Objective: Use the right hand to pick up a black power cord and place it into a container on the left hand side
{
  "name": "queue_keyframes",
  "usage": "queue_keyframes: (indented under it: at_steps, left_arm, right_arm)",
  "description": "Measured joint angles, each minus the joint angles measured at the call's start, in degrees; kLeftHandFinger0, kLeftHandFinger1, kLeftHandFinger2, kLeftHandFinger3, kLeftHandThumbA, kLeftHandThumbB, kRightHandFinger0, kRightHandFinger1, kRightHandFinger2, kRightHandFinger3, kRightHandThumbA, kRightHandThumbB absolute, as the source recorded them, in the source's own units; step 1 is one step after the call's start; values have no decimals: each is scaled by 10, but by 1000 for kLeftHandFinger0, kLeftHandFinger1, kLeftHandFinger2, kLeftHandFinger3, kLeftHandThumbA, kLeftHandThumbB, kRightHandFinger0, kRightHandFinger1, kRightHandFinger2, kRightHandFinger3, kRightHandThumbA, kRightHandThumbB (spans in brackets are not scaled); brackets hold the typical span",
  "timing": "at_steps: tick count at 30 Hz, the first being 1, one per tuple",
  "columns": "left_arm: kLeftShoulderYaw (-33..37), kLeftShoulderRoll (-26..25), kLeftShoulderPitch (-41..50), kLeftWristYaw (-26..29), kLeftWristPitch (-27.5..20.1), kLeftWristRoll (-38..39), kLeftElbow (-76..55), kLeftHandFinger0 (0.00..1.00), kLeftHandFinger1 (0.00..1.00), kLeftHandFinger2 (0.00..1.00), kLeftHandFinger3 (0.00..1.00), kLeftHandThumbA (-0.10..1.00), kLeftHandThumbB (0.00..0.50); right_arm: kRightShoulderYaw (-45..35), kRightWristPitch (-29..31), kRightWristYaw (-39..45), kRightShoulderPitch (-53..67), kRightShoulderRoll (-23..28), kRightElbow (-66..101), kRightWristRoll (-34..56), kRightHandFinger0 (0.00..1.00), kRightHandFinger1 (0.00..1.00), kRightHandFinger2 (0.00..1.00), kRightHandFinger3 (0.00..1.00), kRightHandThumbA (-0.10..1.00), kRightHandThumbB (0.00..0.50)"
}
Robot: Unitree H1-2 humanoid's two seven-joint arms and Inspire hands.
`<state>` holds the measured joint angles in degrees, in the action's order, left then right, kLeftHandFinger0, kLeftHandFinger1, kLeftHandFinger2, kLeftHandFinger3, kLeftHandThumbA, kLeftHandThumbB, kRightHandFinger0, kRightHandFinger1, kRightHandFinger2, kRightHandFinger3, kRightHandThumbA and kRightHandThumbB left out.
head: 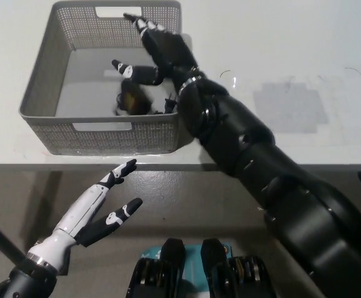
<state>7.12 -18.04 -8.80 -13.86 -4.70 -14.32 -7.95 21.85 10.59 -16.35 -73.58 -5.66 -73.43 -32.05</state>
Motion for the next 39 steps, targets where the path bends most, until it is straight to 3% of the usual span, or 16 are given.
queue_keyframes:
  at_steps: [11,14,18,26,29,32,39]
  left_arm:
    - [12,0,-1,-3,0,-5,0,1000,1000,1000,1000,842,168]
    - [13,0,-1,-4,1,-5,1,1000,1000,1000,1000,804,163]
    - [14,0,0,-6,2,-5,3,1000,1000,1000,1000,787,158]
    - [14,0,2,-8,3,-5,6,1000,1000,1000,1000,846,168]
    - [14,0,2,-9,3,-5,7,1000,1000,1000,1000,864,194]
    - [14,0,2,-9,3,-5,8,1000,1000,1000,1000,866,190]
    - [13,0,3,-9,3,-5,13,1000,1000,1000,1000,949,184]
  right_arm:
    - [-47,10,36,25,38,115,41,1000,1000,1000,1000,1000,500]
    - [-69,12,53,59,50,204,64,1000,1000,1000,1000,1000,482]
    - [-89,7,69,93,58,287,84,1000,1000,1000,1000,1000,500]
    - [-134,-24,93,172,67,457,139,1000,1000,1000,1000,1000,465]
    - [-149,-33,97,201,74,505,154,1000,1000,1000,1000,1000,473]
    - [-167,-43,103,238,89,564,176,1000,1000,1000,1000,1000,499]
    - [-214,-55,115,361,141,713,236,1000,1000,1000,1000,1000,500]
